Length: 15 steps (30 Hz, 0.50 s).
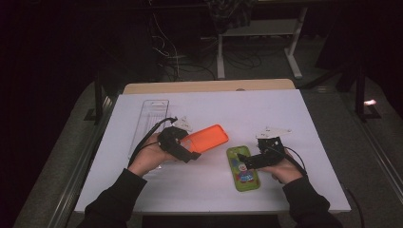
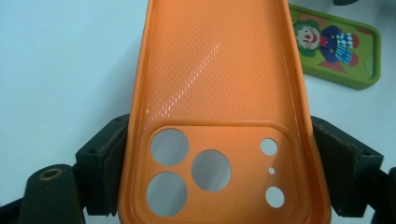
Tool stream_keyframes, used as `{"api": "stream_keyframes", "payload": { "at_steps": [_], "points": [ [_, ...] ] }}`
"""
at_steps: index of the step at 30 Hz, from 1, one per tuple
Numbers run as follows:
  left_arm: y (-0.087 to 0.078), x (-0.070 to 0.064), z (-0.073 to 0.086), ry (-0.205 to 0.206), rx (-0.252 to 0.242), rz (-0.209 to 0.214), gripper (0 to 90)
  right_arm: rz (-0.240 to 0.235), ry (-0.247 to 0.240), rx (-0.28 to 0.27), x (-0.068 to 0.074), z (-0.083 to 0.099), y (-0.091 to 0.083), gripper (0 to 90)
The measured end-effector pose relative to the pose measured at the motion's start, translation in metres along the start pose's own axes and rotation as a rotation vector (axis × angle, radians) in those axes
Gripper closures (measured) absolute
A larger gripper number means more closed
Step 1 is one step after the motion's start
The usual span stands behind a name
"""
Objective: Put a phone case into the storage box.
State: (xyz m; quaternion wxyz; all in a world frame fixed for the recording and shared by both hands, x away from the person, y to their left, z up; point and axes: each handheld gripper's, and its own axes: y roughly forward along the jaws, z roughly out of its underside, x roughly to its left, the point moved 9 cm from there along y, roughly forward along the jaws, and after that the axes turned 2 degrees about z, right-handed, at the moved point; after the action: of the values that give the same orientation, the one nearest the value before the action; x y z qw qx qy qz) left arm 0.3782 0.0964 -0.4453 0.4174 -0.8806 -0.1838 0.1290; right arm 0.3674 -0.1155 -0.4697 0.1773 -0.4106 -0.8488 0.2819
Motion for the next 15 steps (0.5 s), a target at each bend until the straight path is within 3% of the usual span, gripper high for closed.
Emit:
{"api": "stream_keyframes", "payload": {
  "at_steps": [6,15],
  "points": [
    [0.0008,-0.0003,-0.0007,-0.011,0.000,-0.002,16.5,0.014,0.003,-0.008,-0.0041,0.0015,0.0024,0.0],
    [0.0018,-0.0004,-0.0002,-0.013,0.004,0.000,16.5,0.063,-0.051,-0.020,-0.0059,0.0000,0.0033,0.0]
  ]
}}
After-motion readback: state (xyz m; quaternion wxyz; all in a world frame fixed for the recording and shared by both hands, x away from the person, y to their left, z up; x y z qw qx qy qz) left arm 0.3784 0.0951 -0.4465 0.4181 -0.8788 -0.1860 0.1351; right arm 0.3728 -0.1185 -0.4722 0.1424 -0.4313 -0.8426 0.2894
